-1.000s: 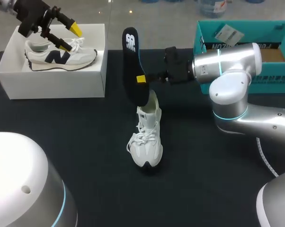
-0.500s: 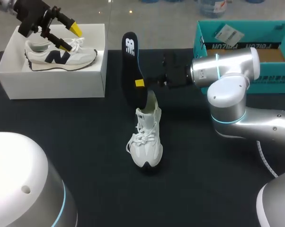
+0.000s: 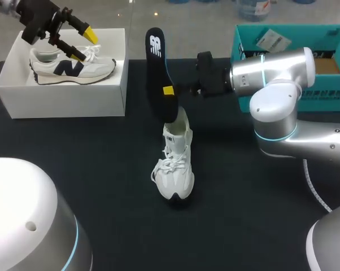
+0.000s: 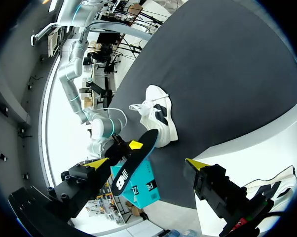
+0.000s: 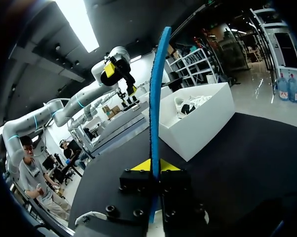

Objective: Take the shoe out of the shoebox, open the shoe tongue, remove and reinsert the insole, then place the shoe into the shoebox

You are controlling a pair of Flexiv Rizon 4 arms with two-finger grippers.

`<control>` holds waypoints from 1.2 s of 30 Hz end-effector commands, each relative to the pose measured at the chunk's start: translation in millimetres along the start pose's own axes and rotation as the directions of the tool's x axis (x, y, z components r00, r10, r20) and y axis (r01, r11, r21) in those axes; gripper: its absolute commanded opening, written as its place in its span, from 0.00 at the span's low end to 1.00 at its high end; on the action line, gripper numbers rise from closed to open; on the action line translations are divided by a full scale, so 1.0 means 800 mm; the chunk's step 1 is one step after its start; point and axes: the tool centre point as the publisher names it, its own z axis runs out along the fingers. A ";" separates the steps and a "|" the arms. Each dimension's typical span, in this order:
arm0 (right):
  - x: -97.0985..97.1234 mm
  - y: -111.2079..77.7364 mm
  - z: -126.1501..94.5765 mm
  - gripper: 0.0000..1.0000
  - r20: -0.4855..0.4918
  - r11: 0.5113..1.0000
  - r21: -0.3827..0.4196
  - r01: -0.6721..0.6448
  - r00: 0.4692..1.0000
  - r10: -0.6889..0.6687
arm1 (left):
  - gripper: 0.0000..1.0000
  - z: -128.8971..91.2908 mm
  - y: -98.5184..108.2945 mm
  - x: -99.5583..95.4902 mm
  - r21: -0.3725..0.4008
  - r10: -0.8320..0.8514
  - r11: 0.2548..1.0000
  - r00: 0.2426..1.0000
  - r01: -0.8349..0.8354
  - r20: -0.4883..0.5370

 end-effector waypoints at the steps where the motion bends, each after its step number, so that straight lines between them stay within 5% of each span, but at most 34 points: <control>1: -0.007 0.002 0.009 0.00 -0.007 1.000 0.010 -0.001 1.000 0.002 | 1.00 -0.001 0.000 0.001 0.002 0.001 1.000 1.000 -0.001 -0.002; 22: 0.013 -0.045 0.027 0.00 -0.038 0.997 0.004 -0.080 0.996 0.080 | 1.00 -0.001 0.000 0.001 0.002 0.001 1.000 1.000 -0.001 -0.002; 27: 0.022 -0.035 0.020 0.00 -0.027 0.998 0.002 -0.055 0.998 0.055 | 1.00 -0.001 0.000 0.001 0.002 0.001 1.000 1.000 -0.001 -0.002; 36: 0.008 -0.012 -0.031 0.00 0.067 1.000 0.003 -0.007 0.998 0.007 | 1.00 -0.001 0.000 0.001 0.002 0.001 1.000 1.000 -0.001 -0.002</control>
